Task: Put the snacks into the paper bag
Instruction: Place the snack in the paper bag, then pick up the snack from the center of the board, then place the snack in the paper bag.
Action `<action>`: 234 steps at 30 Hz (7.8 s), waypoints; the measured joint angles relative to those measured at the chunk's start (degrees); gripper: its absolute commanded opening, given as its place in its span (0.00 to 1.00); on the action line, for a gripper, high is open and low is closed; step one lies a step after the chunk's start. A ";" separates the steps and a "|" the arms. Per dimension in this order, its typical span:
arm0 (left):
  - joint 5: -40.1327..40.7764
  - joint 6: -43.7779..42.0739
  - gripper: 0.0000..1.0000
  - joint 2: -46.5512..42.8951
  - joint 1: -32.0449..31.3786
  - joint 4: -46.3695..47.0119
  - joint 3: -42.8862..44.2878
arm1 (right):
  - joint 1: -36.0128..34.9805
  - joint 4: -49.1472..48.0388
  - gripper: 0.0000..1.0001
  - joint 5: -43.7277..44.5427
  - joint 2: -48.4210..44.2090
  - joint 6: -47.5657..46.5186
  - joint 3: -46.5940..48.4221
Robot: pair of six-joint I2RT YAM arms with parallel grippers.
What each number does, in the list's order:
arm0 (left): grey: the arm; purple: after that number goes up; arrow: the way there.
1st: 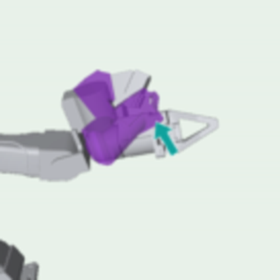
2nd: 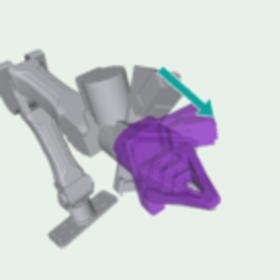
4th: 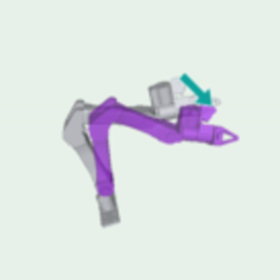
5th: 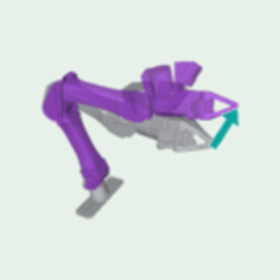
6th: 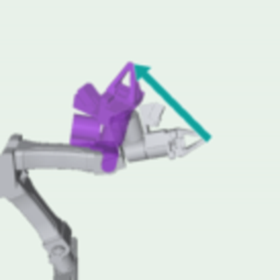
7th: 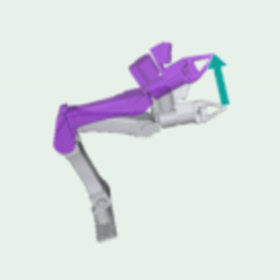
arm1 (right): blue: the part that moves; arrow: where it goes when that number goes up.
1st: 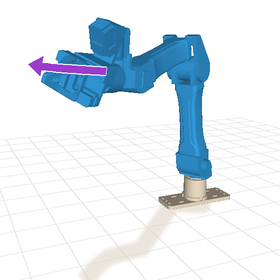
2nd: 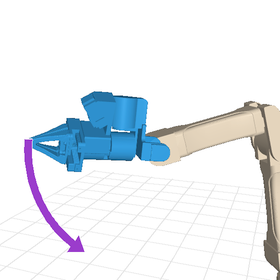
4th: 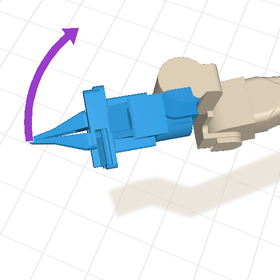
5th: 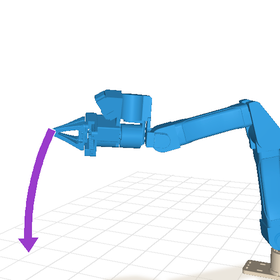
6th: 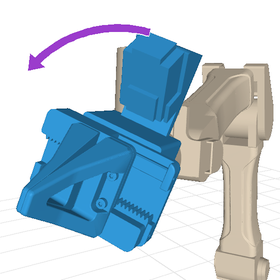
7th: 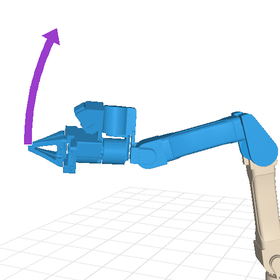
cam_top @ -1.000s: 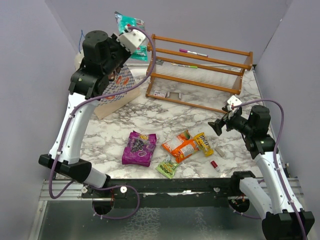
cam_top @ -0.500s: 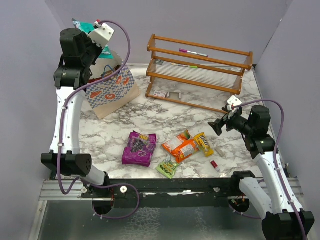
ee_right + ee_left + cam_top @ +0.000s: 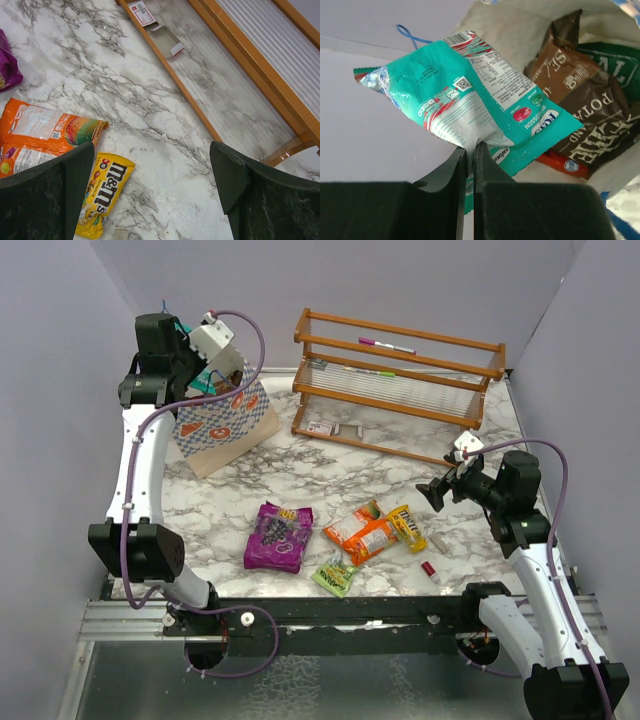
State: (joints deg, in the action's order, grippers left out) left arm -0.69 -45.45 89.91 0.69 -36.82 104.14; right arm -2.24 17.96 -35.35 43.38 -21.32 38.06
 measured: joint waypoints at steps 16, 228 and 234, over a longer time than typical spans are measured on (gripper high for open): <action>-0.79 -7.23 0.00 1.60 0.00 -5.64 -2.93 | 0.00 -0.02 0.99 -0.02 0.02 -0.02 -0.11; 5.35 23.15 0.00 -10.16 -38.58 11.06 -2.84 | -6.43 8.87 0.77 -14.62 -0.96 -12.98 1.81; 15.19 15.89 0.00 -10.27 -37.51 12.81 -2.32 | -6.43 8.85 0.78 -14.32 -1.44 -12.96 1.16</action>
State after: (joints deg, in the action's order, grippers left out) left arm 14.50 -29.56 79.64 -36.82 -24.01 101.82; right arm -8.67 26.81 -49.67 41.93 -34.28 39.22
